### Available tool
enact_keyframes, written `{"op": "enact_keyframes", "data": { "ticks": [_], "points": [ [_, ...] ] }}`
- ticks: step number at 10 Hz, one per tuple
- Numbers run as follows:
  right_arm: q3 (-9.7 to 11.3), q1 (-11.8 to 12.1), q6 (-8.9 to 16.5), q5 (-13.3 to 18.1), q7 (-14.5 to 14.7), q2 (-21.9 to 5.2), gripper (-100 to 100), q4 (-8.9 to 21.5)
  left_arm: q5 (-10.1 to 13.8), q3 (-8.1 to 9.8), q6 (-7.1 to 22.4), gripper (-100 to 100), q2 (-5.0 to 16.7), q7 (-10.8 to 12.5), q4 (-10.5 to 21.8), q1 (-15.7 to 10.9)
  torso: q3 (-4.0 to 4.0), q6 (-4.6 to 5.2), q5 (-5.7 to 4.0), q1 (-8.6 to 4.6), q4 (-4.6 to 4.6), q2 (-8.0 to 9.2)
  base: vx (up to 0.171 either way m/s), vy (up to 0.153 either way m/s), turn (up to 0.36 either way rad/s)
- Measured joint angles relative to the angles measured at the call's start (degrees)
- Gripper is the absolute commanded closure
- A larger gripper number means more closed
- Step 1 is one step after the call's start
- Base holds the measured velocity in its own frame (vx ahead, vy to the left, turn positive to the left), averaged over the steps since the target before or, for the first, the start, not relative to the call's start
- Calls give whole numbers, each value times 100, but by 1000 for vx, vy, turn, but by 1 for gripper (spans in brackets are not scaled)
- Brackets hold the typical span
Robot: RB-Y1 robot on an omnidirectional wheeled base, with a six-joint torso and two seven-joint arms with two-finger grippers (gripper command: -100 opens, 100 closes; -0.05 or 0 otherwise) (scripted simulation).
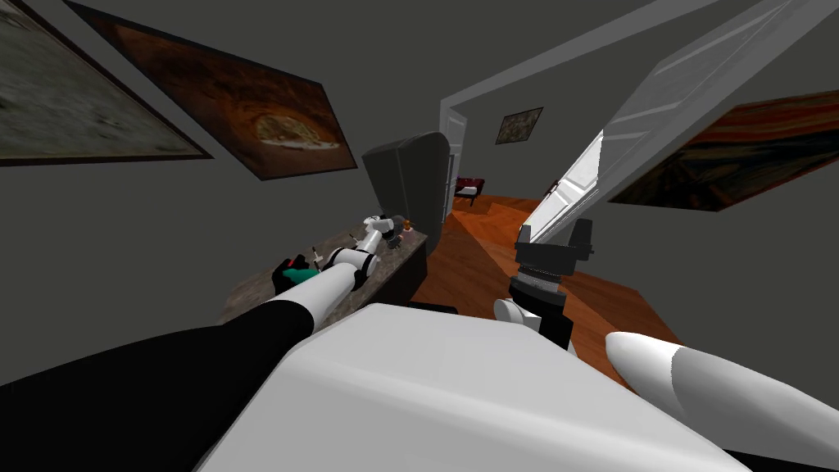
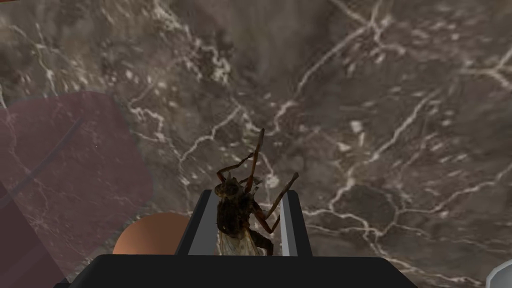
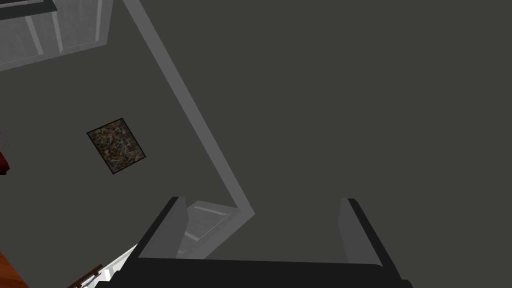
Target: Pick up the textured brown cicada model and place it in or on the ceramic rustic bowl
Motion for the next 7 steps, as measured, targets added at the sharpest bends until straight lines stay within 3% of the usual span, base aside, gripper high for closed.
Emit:
{"op": "enact_keyframes", "data": {
  "ticks": [1,2,7],
  "points": [
    [0,1,0,0,0,1,0,0,-2,-6,5,0,-5,34,-7,1,-8,-4,-3,-16,-2,-14,-6,7,5],
    [0,1,0,0,0,1,0,0,-2,-5,6,100,-3,31,-5,2,-13,-2,-5,-26,-5,-24,-39,-23,45],
    [1,1,0,0,0,1,0,0,532,235,172,100,615,-129,-282,-273,4,-6,-5,-32,9,-2,-50,-22,50]
  ]
}}
